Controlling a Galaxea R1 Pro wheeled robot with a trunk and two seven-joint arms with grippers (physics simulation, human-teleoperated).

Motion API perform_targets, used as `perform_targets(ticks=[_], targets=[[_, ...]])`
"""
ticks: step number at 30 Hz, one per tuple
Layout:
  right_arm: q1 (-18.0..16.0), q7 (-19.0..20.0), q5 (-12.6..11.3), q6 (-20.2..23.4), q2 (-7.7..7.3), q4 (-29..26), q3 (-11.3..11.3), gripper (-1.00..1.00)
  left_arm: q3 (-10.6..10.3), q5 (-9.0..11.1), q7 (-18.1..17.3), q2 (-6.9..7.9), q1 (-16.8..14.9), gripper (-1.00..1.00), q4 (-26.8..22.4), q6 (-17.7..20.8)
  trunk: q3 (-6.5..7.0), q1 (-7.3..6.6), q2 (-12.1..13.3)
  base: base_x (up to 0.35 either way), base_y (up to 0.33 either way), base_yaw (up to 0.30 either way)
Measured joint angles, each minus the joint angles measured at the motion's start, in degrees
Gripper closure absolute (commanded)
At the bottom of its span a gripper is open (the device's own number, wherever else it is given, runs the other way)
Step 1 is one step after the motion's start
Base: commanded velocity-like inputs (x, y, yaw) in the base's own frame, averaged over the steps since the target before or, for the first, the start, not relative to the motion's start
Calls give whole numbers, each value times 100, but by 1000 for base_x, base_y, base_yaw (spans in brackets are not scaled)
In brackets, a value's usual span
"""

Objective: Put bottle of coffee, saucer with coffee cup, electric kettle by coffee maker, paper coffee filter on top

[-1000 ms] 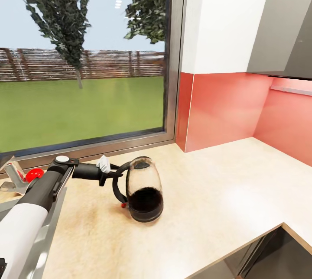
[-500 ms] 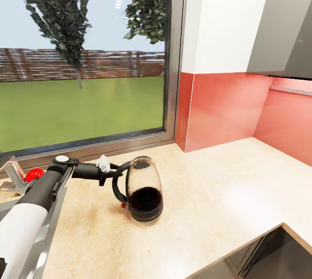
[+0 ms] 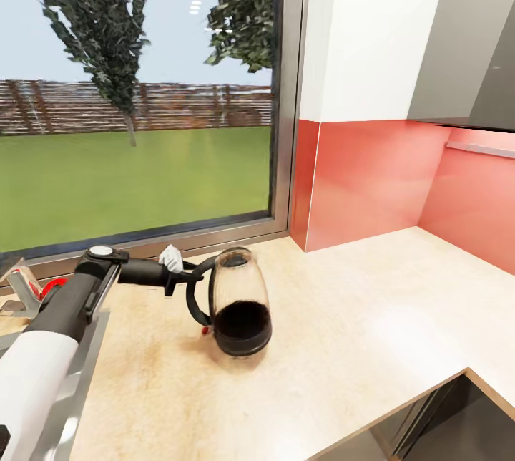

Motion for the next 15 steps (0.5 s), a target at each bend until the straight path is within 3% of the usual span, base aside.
perform_targets(ticks=[5, 15], targets=[[-3, 15, -15, -1, 14, -18, 0, -100, 3, -24, 3, 40, -47, 100, -481, 254, 0, 0, 0, 0, 0, 0], [0, 11, -58, -2, 29, -27, -42, -100, 23, -55, 9, 197, -97, 100, -712, 383, 0, 0, 0, 0, 0, 0]])
